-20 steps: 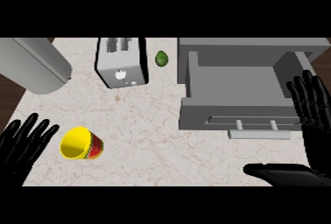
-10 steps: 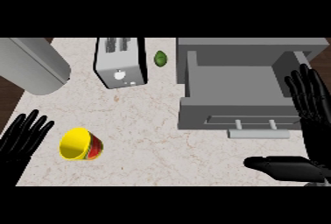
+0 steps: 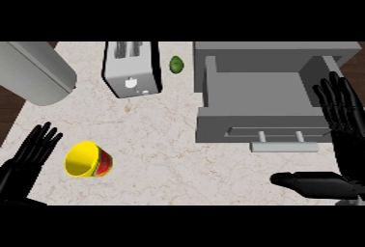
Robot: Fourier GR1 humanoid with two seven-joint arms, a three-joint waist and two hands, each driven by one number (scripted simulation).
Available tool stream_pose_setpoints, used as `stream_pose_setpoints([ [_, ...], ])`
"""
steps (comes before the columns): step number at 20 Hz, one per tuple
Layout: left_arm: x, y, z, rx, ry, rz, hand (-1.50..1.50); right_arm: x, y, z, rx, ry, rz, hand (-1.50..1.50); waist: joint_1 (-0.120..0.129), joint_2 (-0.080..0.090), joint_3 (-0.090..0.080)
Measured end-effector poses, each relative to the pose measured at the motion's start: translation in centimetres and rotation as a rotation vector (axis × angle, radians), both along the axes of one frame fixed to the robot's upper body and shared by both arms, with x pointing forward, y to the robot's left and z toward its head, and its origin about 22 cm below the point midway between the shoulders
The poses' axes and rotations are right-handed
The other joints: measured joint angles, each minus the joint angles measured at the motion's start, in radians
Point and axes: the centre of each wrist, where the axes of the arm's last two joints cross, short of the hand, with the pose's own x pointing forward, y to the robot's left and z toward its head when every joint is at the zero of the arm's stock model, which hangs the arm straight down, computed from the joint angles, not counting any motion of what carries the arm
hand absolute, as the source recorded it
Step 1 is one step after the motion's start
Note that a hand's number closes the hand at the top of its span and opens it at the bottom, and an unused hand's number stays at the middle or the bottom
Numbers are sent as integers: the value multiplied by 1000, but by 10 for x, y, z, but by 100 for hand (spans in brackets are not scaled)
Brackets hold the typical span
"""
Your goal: Pick up the cup, place it into the drawer and close the drawer
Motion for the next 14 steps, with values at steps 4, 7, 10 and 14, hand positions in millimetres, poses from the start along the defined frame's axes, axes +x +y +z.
stream_pose_setpoints([
  [4,-1,4,-27,37,27,29,-150,0,-1,1,-3,-5,3,-150,0,0,0],
  [7,4,9,-49,52,53,54,-150,6,-5,4,4,-5,4,-150,-1,0,0],
  [10,8,14,-64,52,79,74,-150,8,-1,4,6,-1,6,-150,-1,0,0],
  [14,15,23,-76,69,88,108,-150,8,1,-1,6,2,8,-150,-4,1,0],
])
